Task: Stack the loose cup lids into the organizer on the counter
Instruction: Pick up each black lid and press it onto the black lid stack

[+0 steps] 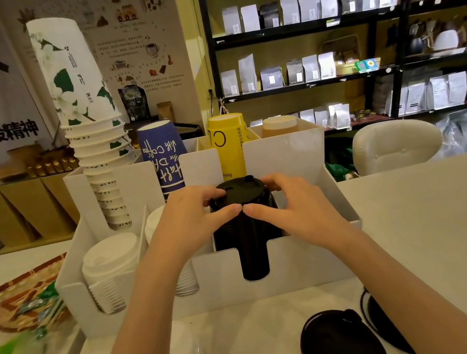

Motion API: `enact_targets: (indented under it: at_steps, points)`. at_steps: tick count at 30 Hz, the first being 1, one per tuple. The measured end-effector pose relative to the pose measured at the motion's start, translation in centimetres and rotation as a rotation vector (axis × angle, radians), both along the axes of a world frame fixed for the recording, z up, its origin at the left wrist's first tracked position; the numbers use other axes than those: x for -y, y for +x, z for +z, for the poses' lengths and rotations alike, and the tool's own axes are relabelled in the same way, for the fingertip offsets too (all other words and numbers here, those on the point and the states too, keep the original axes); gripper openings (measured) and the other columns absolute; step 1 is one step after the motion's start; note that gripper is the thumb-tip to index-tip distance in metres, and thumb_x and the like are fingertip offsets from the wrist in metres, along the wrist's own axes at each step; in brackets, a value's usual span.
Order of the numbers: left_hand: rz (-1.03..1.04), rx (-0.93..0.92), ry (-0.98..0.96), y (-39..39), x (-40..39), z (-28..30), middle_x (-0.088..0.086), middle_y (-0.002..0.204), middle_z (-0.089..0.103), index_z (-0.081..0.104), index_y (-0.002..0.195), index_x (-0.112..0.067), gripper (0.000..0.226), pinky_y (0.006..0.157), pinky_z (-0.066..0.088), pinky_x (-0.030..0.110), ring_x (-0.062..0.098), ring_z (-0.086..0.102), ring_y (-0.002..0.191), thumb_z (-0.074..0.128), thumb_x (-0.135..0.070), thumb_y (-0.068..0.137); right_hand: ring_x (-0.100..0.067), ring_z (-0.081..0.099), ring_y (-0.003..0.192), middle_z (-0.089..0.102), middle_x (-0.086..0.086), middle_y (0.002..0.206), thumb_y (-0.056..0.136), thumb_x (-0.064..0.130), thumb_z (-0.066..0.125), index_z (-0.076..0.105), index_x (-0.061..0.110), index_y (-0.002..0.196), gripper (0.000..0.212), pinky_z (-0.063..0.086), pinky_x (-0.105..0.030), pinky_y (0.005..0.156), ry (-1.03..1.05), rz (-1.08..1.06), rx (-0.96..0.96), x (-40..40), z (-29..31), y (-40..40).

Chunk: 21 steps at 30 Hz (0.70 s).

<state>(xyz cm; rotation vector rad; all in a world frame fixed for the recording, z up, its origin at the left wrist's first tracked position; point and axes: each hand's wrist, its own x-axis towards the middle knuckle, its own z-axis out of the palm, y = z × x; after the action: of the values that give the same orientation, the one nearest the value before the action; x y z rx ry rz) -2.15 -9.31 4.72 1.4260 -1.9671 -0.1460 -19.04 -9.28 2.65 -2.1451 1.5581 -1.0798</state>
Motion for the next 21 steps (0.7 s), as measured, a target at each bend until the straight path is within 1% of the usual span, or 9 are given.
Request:
enact_targets:
  at_steps: [3,6,8,10,12,14,16,18,21]
  points:
    - [0.008,-0.009,0.023,-0.1,0.0,0.0,0.004,0.120,0.062,0.056,0.119,-0.018,0.047,0.079,0.036,0.023,0.014,0.053,0.107,0.061,-0.039,0.077,-0.017,0.050,0.116,0.057,0.001,0.127,0.077,0.055,0.055,0.045,0.022,0.126,0.061,0.041,-0.037,0.096,-0.010,0.012,0.004,-0.1,-0.1,0.0]
    - [-0.016,-0.009,0.045,-0.2,-0.1,0.1,0.005,0.122,0.060,0.055,0.119,-0.016,0.046,0.084,0.037,0.026,0.017,0.051,0.112,0.061,-0.036,0.078,-0.018,0.049,0.120,0.055,0.000,0.130,0.079,0.052,0.055,0.042,0.022,0.129,0.060,0.041,-0.039,0.099,0.003,0.039,-0.003,-0.3,-0.1,0.0]
    - [-0.015,0.037,0.033,-0.4,-0.2,0.2,0.006,0.125,0.056,0.054,0.119,-0.015,0.045,0.086,0.033,0.025,0.018,0.048,0.115,0.060,-0.035,0.079,-0.018,0.047,0.122,0.053,0.000,0.132,0.079,0.047,0.057,0.041,0.022,0.130,0.059,0.042,-0.039,0.098,0.018,0.072,0.022,-0.7,-0.1,-0.2]
    - [0.000,0.087,-0.018,-0.6,-0.5,0.4,0.006,0.131,0.050,0.053,0.119,-0.016,0.042,0.090,0.030,0.024,0.019,0.042,0.120,0.059,-0.032,0.081,-0.012,0.044,0.120,0.051,0.002,0.131,0.080,0.040,0.060,0.040,0.022,0.131,0.058,0.041,-0.031,0.093,-0.008,0.091,0.049,-1.4,-0.1,-0.6]
    - [-0.016,0.089,-0.100,-0.9,-1.1,0.7,0.005,0.134,0.046,0.053,0.118,-0.017,0.039,0.095,0.028,0.025,0.018,0.038,0.124,0.059,-0.027,0.081,-0.005,0.041,0.115,0.049,0.003,0.130,0.081,0.035,0.061,0.041,0.020,0.131,0.056,0.036,-0.024,0.090,-0.044,0.081,0.037,-2.5,-0.2,-1.7]
    - [-0.082,0.061,-0.188,-1.6,-1.9,1.0,0.004,0.128,0.051,0.056,0.115,-0.017,0.034,0.094,0.029,0.024,0.018,0.043,0.119,0.059,-0.023,0.081,-0.006,0.042,0.117,0.049,0.002,0.133,0.081,0.033,0.061,0.041,0.020,0.131,0.055,0.037,-0.025,0.094,-0.038,0.064,0.017,-3.6,-0.6,-3.4]
    - [-0.179,0.029,-0.221,-2.7,-2.9,1.2,0.005,0.117,0.058,0.059,0.110,-0.016,0.030,0.089,0.038,0.026,0.018,0.050,0.107,0.059,-0.021,0.081,-0.005,0.045,0.114,0.052,0.002,0.131,0.082,0.032,0.060,0.043,0.021,0.129,0.051,0.038,-0.024,0.093,-0.010,0.037,-0.014,-4.9,-1.3,-5.4]
    - [-0.259,0.014,-0.212,-3.9,-3.9,1.0,0.003,0.110,0.060,0.060,0.109,-0.017,0.028,0.085,0.045,0.029,0.016,0.053,0.100,0.058,-0.021,0.081,-0.005,0.049,0.107,0.057,0.002,0.124,0.082,0.030,0.060,0.046,0.022,0.126,0.046,0.038,-0.020,0.088,0.002,0.003,-0.057,-6.2,-2.0,-7.5]
    - [-0.338,0.034,-0.157,-6.0,-4.8,-0.3,-0.001,0.106,0.060,0.058,0.111,-0.019,0.030,0.082,0.044,0.026,0.011,0.053,0.095,0.057,-0.028,0.082,-0.011,0.054,0.102,0.060,0.003,0.113,0.081,0.031,0.062,0.049,0.022,0.122,0.043,0.039,-0.018,0.082,0.042,-0.069,-0.113,-7.8,-3.2,-10.3]
